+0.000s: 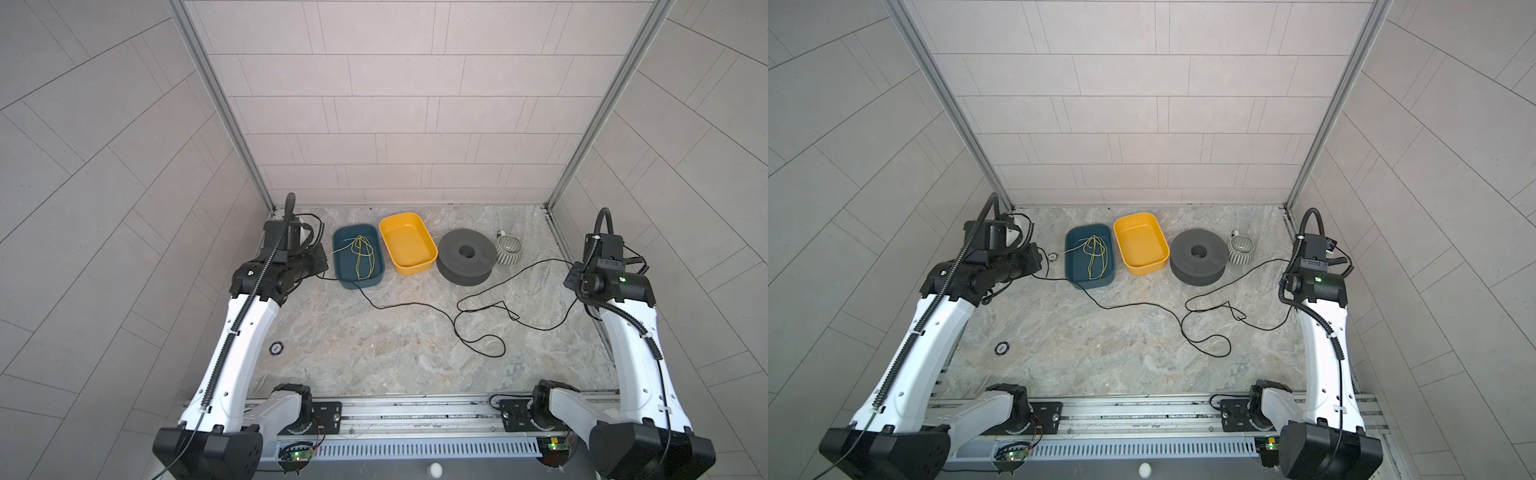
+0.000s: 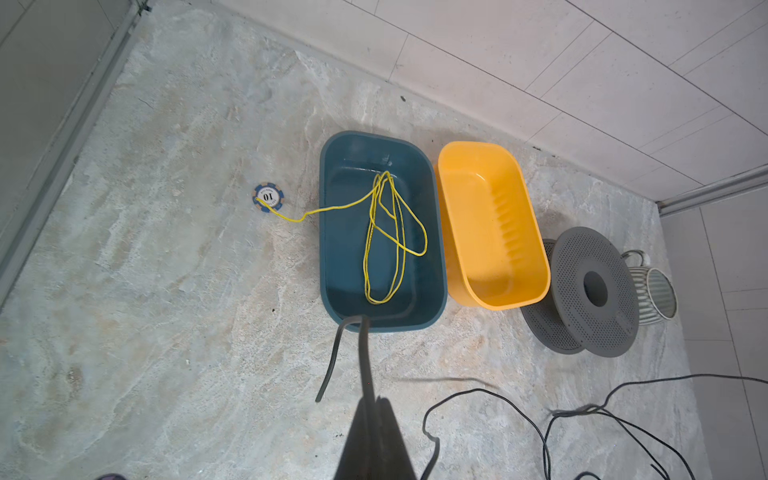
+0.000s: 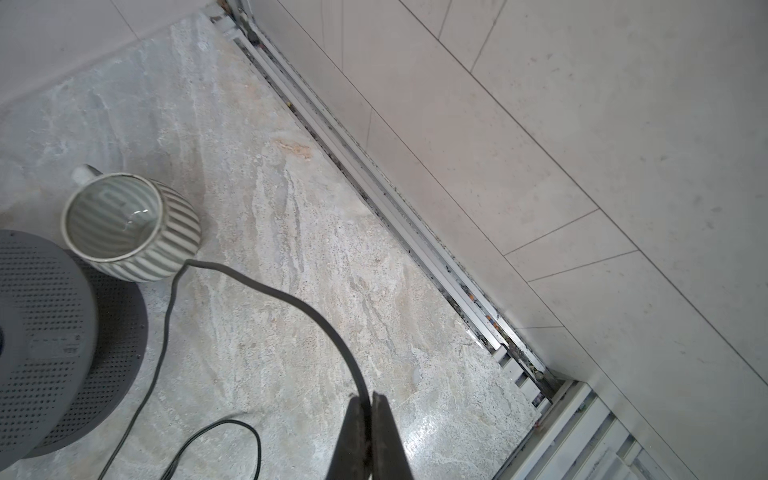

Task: Wrap the cables

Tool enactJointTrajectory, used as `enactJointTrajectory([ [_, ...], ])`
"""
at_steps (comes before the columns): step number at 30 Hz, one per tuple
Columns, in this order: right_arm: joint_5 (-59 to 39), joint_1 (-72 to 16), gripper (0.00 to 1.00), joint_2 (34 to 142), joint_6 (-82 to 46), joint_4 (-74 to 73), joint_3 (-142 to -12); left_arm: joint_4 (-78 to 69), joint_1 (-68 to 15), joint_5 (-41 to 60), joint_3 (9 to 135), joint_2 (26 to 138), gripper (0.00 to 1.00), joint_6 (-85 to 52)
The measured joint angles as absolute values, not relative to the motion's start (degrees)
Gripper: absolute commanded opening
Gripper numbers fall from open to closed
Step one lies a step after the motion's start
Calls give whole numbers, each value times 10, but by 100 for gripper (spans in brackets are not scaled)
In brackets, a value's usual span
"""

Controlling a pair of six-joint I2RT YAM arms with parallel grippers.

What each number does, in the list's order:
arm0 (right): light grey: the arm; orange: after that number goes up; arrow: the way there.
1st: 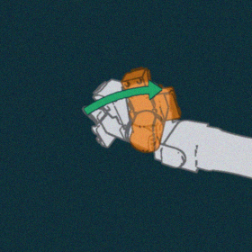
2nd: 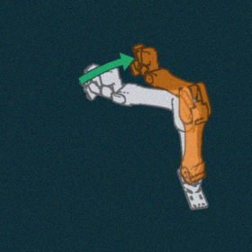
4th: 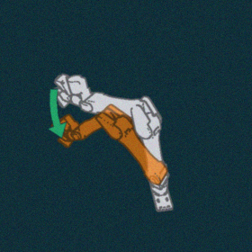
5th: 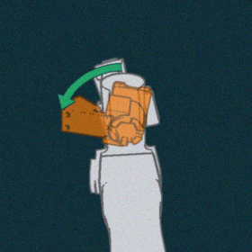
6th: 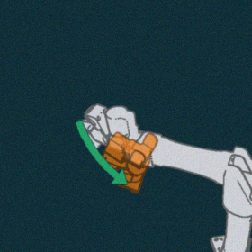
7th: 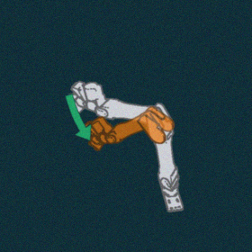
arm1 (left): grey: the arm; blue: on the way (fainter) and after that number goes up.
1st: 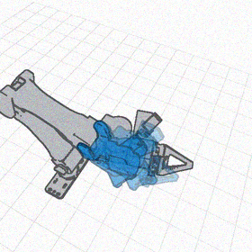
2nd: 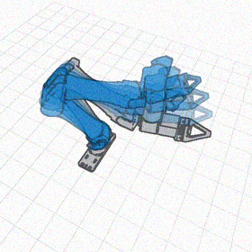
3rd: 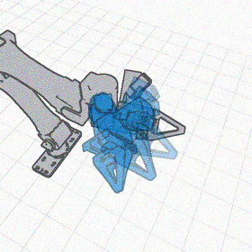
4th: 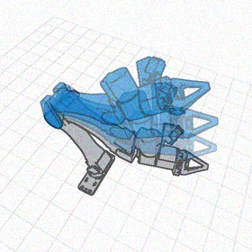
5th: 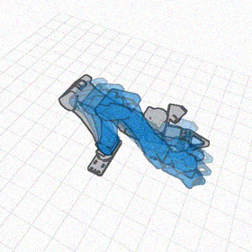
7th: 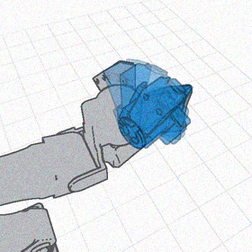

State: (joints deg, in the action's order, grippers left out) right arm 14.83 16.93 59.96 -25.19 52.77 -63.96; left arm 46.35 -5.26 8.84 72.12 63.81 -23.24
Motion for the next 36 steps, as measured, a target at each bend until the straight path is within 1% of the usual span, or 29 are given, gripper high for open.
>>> enactJointTrajectory([
  [6, 168, 188, 0, 609, -260, 489, -578, 461, -53, 85, 721, 648, 0, -232],
  [12, 217, 188, 0, 651, -263, 452, -562, 457, -53, 75, 721, 652, 0, -229],
  [15, 221, 188, 6, 657, -262, 435, -557, 456, -53, 80, 721, 655, 0, -229],
  [20, 214, 188, 24, 649, -255, 416, -548, 450, -53, 102, 720, 658, 0, -230],
  [21, 209, 188, 32, 646, -253, 414, -548, 449, -53, 106, 719, 658, 0, -230],
  [23, 190, 188, 56, 638, -251, 409, -548, 442, -53, 116, 717, 658, 0, -231],
  [24, 179, 188, 65, 632, -250, 406, -548, 440, -53, 121, 715, 659, 0, -233],
  [26, 150, 188, 79, 616, -248, 401, -543, 435, -53, 131, 710, 659, 0, -235],
  [27, 138, 187, 91, 609, -251, 399, -540, 432, -53, 136, 707, 660, 0, -235],
  [28, 125, 185, 98, 600, -252, 398, -537, 430, -53, 141, 704, 660, 0, -236],
  [31, 86, 177, 99, 575, -249, 393, -529, 423, -54, 157, 692, 660, 0, -237],
  [36, -10, 149, 96, 555, -258, 361, -517, 408, -60, 187, 664, 661, 0, -241],
])
